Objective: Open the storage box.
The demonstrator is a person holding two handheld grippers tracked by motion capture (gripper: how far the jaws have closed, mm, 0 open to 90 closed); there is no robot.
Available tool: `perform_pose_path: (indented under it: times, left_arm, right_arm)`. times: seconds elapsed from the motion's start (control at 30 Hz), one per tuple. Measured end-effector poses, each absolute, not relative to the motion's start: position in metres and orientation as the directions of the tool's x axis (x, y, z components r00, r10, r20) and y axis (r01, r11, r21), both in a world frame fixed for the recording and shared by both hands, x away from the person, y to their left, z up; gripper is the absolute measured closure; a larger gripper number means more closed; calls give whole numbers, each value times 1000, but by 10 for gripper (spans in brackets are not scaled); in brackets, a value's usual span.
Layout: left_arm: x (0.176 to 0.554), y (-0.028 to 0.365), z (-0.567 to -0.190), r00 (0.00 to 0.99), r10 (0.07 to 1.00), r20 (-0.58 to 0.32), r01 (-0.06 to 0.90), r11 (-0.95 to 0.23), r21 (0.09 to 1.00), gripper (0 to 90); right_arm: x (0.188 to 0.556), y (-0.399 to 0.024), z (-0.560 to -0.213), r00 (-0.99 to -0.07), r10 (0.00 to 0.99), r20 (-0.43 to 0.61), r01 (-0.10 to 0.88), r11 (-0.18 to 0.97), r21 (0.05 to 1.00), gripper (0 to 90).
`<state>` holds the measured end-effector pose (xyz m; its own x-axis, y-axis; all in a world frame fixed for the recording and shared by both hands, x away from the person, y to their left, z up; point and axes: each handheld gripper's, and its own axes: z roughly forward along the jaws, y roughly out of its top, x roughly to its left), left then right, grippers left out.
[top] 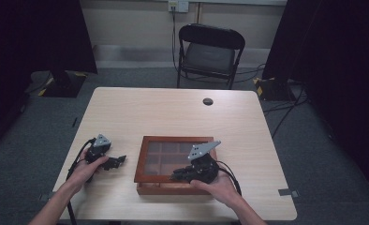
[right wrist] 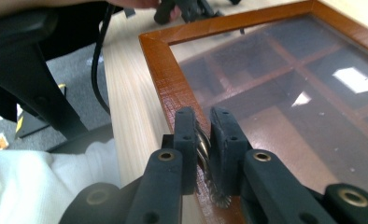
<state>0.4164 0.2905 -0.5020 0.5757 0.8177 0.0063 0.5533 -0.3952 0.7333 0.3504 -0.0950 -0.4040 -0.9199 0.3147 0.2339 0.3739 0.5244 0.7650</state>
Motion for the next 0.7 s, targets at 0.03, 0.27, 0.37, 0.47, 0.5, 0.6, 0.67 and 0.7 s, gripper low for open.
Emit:
perform_pose_path:
  times: [0.03,0.27,0.37,0.47,0.5,0.6,0.67,0.7]
  left_arm:
    - [417,291,-502,577,817,8,553,-398,732,112]
    - [417,291,-502,577,816,9,552,-398,733,110]
    - [417,291,-502,579,816,8,552,-399,732,110]
    - [417,291,-502,577,816,8,552,-398,732,110]
    - [417,291,-502,577,817,10,552,-399,732,110]
    - [417,291,-502,580,815,9,551,-400,732,110]
    - [417,291,-502,578,816,10,552,-400,732,110]
    - [417,291,-502,578,816,9,552,-399,732,110]
  right_arm:
    - [351,-95,-403,-920,316,231,372,522,767,819]
    - [353,-96,-397,-921,314,230,369,519,771,819]
    - [354,-96,-394,-922,313,228,367,517,773,819]
    - [355,-96,-392,-922,313,229,367,515,774,819]
    - [355,-96,-392,-921,311,235,370,512,775,819]
    - [355,-96,-391,-922,312,230,367,517,773,820]
    - [356,-96,-390,-921,312,231,367,508,779,819]
    - [356,-96,-389,-919,316,235,372,503,780,819]
